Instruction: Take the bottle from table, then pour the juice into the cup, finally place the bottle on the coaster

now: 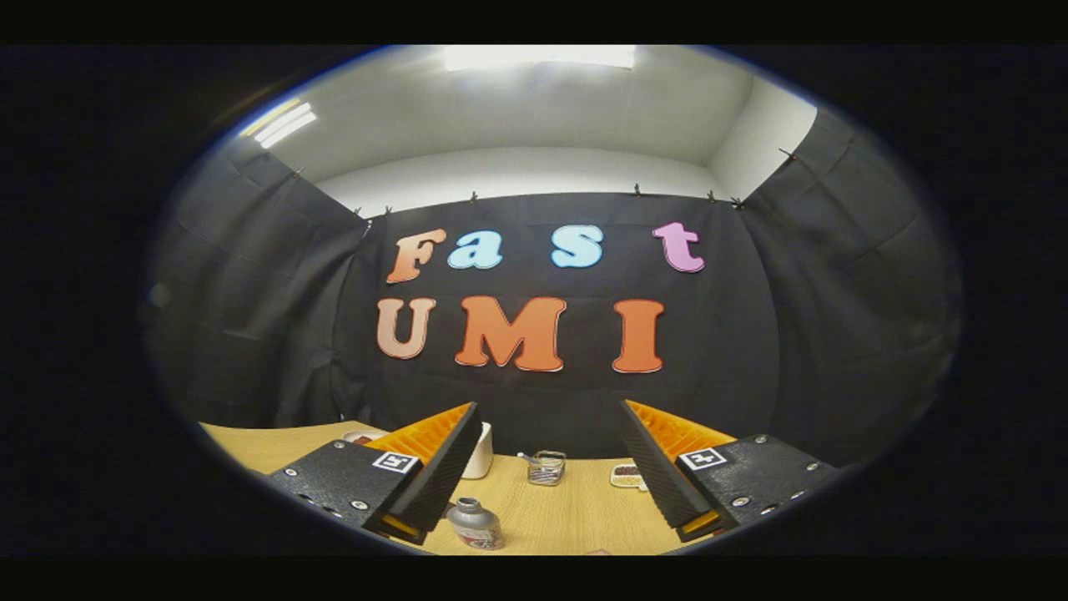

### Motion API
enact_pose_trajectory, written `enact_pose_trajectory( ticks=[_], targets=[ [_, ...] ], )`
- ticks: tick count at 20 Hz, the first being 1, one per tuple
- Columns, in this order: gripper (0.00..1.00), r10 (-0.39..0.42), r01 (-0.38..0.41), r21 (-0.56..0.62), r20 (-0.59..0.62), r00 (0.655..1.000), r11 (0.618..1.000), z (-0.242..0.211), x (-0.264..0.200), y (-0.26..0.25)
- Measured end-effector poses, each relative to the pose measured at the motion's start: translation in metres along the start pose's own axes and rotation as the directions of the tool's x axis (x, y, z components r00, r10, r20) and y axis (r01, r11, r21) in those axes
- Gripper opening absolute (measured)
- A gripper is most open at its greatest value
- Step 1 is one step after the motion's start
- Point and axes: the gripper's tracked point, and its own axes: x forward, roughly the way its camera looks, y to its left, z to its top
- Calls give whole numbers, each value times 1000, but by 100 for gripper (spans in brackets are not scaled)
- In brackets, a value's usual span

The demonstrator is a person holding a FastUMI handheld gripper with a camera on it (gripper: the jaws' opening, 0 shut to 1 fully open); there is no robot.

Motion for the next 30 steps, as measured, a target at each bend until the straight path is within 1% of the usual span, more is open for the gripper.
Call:
enact_pose_trajectory(
  ticks=[5, 9, 15, 20, 24, 30],
  targets=[
    [97, 7, -7, -17, 1, 1000, 1000, -1, 3, 5],
    [97, -4, 4, -27, -1, 1000, 1000, -3, 3, 2],
    [97, -5, 4, -8, -37, 999, 1000, -19, 0, 6],
    [97, 6, -6, -6, -85, 996, 1000, -43, -3, 14],
    [97, 39, -38, 11, -131, 991, 999, -67, -4, 27],
    [98, 91, -85, 36, -217, 972, 996, -122, -14, 49]
  ],
)
